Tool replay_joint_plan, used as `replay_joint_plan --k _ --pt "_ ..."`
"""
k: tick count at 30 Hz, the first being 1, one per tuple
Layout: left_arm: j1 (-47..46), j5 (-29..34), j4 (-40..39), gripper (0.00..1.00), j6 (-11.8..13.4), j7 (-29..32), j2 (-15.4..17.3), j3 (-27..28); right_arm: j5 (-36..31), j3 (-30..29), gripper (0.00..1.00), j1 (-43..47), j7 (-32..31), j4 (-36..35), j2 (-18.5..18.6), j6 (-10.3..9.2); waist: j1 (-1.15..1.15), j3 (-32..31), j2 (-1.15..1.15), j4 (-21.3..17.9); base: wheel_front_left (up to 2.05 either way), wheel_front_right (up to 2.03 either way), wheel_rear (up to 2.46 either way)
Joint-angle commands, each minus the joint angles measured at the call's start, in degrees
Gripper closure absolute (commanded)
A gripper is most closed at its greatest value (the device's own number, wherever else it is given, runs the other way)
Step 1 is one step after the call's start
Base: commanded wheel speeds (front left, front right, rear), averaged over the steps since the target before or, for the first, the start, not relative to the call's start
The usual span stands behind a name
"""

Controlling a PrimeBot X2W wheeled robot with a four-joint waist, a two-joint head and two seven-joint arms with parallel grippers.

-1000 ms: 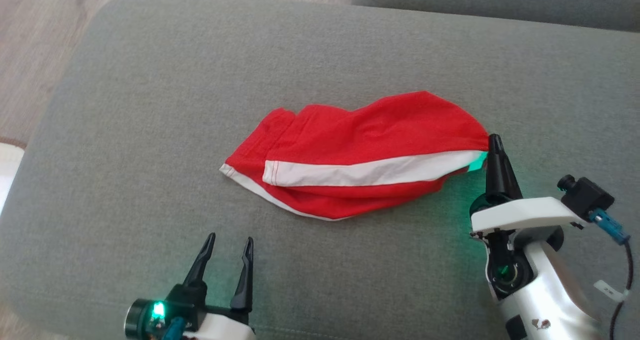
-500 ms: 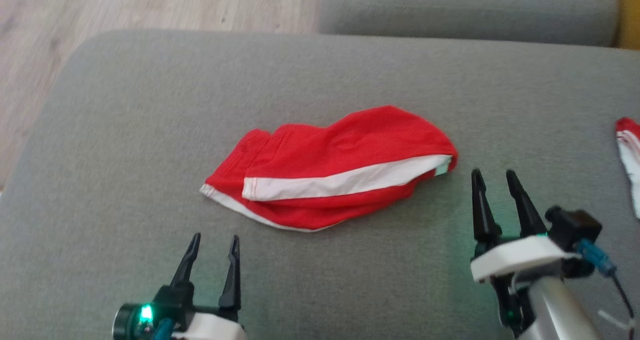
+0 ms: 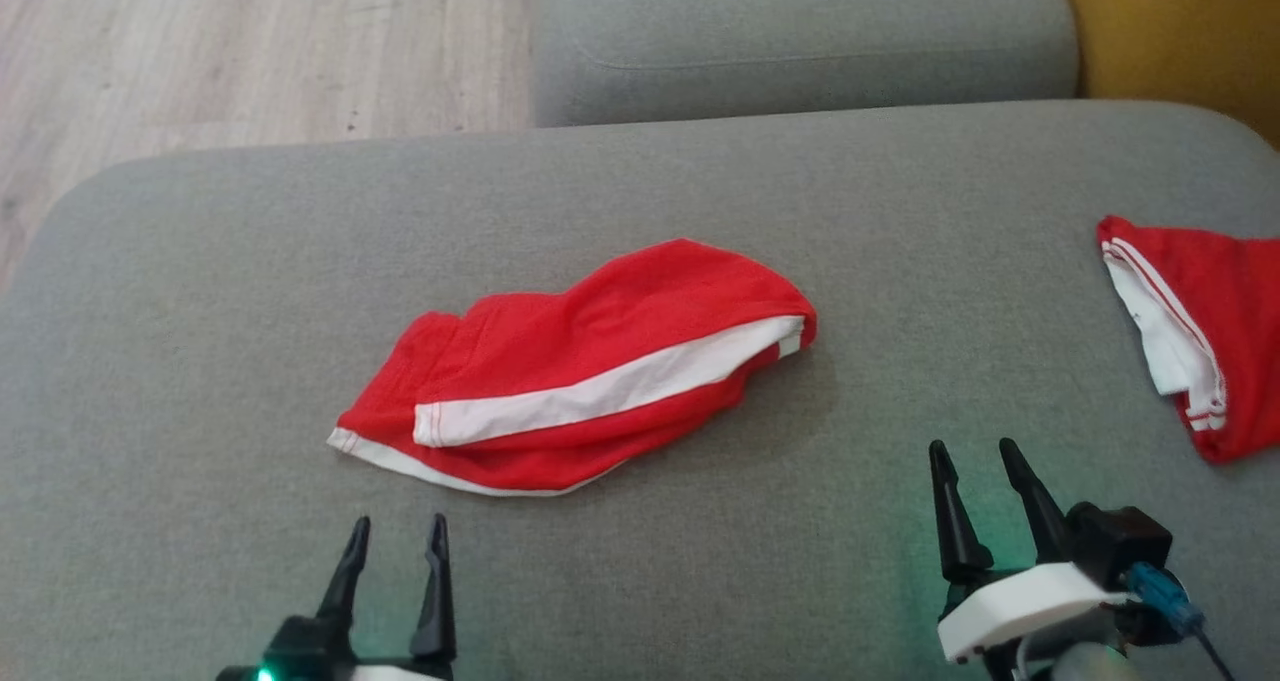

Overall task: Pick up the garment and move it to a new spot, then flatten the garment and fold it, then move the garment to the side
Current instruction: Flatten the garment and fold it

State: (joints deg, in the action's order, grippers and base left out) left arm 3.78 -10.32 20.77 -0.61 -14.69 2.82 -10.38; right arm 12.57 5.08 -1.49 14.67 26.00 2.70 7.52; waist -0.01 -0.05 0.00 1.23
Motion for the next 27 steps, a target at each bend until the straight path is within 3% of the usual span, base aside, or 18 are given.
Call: replay_joint_plan --k 1,6,14,23,24,25,27 --pt "-3.6 -1.8 -1.7 0.00 -0.8 -0.3 0.1 2.6 -0.5 1.5 0.00 -1.7 0.3 -1.5 0.2 -0.03 0.01 0.7 0.00 -0.6 0.00 0.00 0.00" --pt "-9.0 -6.5 1.2 0.00 -3.7 -0.3 0.1 3.9 -0.5 2.4 0.00 -3.2 0.3 -1.8 0.2 -0.03 0.01 3.2 0.00 -1.9 0.00 0.00 0.00" --pt "-17.5 -14.1 10.7 0.00 -6.3 -0.3 0.1 5.0 -0.6 3.1 0.00 -5.5 0.3 -2.0 0.2 -0.03 0.01 7.2 0.00 -4.0 0.00 0.00 0.00" --pt "-21.4 -18.3 15.8 0.00 -6.9 -0.3 0.1 1.8 -0.8 2.0 0.00 -6.8 0.3 -1.8 0.2 -0.03 0.01 9.8 0.00 -5.4 0.00 0.00 0.00" --pt "-21.5 -18.4 16.1 0.21 -6.9 -0.3 0.1 1.1 -0.7 1.9 0.00 -6.8 0.3 -1.8 0.2 -0.03 0.01 9.9 0.00 -5.5 0.00 0.00 0.00" --pt "-21.6 -18.1 16.2 1.00 -6.9 -0.3 0.1 0.5 -0.6 1.9 0.00 -6.9 0.3 -1.8 0.2 -0.03 0.01 9.9 0.00 -5.5 0.00 0.00 0.00" --pt "-21.9 -17.5 15.1 1.00 -6.9 -0.3 0.2 0.0 -0.3 2.0 0.00 -7.0 0.3 -1.8 0.2 -0.03 0.01 9.9 0.00 -5.6 0.00 0.00 0.00"
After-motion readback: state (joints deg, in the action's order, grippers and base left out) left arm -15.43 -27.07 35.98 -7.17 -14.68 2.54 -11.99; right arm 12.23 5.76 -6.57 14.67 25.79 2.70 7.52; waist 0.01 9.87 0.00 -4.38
